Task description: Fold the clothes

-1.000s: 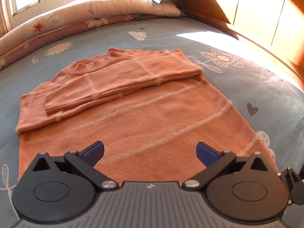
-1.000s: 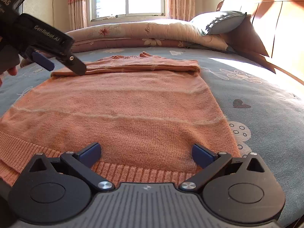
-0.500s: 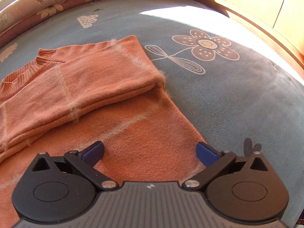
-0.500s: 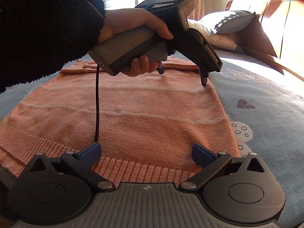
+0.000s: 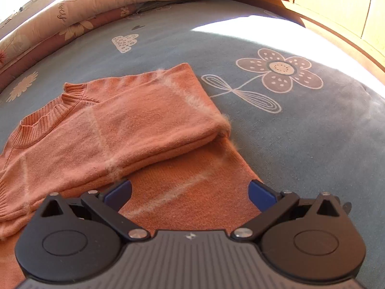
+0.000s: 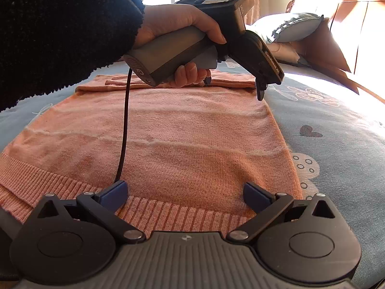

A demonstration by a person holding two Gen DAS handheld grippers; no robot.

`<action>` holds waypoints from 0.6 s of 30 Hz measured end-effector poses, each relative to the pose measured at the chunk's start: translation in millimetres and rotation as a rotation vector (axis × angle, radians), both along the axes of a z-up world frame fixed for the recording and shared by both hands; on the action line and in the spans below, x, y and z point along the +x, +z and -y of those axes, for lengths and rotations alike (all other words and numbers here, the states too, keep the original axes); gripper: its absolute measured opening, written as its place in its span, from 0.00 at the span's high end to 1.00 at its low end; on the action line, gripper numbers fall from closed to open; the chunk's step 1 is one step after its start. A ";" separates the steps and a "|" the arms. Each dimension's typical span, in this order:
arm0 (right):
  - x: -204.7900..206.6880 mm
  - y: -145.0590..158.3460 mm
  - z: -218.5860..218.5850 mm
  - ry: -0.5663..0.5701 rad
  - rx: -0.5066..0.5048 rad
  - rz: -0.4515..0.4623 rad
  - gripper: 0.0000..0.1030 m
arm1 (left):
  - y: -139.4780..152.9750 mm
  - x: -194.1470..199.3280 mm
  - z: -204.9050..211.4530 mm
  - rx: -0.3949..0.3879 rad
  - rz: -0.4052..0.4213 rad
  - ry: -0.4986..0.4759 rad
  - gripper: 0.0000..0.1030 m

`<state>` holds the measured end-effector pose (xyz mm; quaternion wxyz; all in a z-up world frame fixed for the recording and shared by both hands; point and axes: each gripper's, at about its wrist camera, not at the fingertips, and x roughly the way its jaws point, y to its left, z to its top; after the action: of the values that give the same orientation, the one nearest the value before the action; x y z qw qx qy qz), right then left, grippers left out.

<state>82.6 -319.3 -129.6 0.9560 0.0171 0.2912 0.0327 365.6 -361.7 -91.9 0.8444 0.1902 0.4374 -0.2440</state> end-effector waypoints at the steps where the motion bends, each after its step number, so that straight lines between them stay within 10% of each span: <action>1: 0.0 0.1 -0.2 -0.001 -0.001 -0.001 0.00 | -6.4 5.2 4.3 0.022 -0.006 0.012 0.01; 18: 2.3 -3.1 0.6 -0.018 0.011 0.009 0.00 | 60.5 -49.6 -83.2 -0.034 -0.022 0.036 0.01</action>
<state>84.9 -319.9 -132.6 0.9573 0.0246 0.2867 0.0258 316.0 -278.5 -31.4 0.8469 0.1651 0.4459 -0.2382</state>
